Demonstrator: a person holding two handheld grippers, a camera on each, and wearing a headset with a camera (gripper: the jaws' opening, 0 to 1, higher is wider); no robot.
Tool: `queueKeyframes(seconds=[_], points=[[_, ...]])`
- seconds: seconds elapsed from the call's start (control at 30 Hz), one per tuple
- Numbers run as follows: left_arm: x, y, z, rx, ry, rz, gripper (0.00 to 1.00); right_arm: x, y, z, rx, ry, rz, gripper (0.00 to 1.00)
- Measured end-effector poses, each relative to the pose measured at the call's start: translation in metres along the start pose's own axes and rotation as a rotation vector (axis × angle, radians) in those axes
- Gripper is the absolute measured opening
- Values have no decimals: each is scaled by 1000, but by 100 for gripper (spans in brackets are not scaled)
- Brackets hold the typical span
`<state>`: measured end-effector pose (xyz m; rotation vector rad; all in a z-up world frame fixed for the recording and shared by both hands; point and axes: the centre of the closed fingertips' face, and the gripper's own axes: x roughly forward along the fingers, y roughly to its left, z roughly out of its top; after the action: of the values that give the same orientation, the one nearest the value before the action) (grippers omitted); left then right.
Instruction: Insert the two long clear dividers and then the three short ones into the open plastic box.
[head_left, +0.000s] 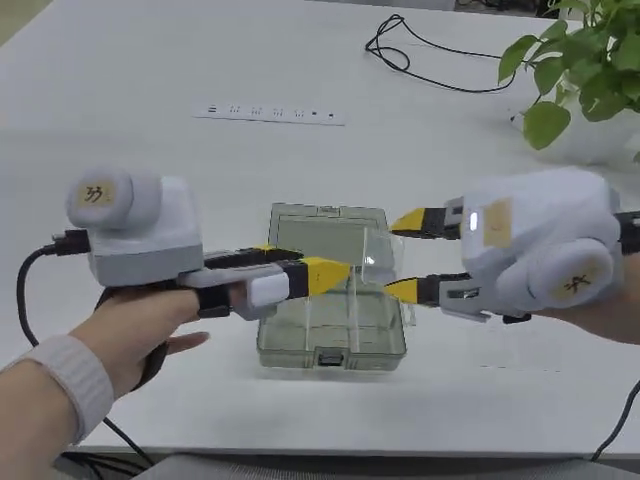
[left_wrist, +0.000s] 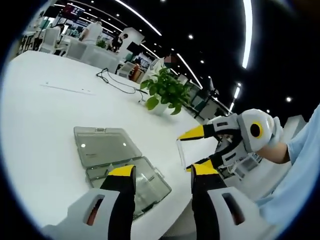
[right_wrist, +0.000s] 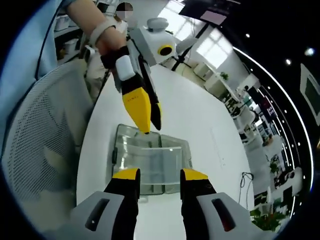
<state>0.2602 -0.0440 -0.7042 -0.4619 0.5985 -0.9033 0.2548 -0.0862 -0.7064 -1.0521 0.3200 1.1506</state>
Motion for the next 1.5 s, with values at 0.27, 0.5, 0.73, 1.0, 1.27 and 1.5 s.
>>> queueKeyframes(seconds=[0.27, 0.5, 0.73, 1.0, 1.27, 1.5], points=[[7, -7, -13, -61, 45, -18, 27, 13, 11, 8, -73, 24, 20, 32], [9, -13, -19, -60, 62, -39, 12, 17, 11, 11, -95, 30, 27, 32], [10, -14, -18, -71, 58, -40, 1, 16, 11, 13, -109, 39, 22, 32], [9, -18, -21, -80, 57, -64, 0, 15, 14, 13, -125, 43, 40, 32], [2, -16, -20, -5, 52, -91, 0, 4, 5, 26, 48, -47, 136, 41], [-8, -20, -23, 149, 54, -175, 0, -9, -6, 30, 229, -70, 353, 30]])
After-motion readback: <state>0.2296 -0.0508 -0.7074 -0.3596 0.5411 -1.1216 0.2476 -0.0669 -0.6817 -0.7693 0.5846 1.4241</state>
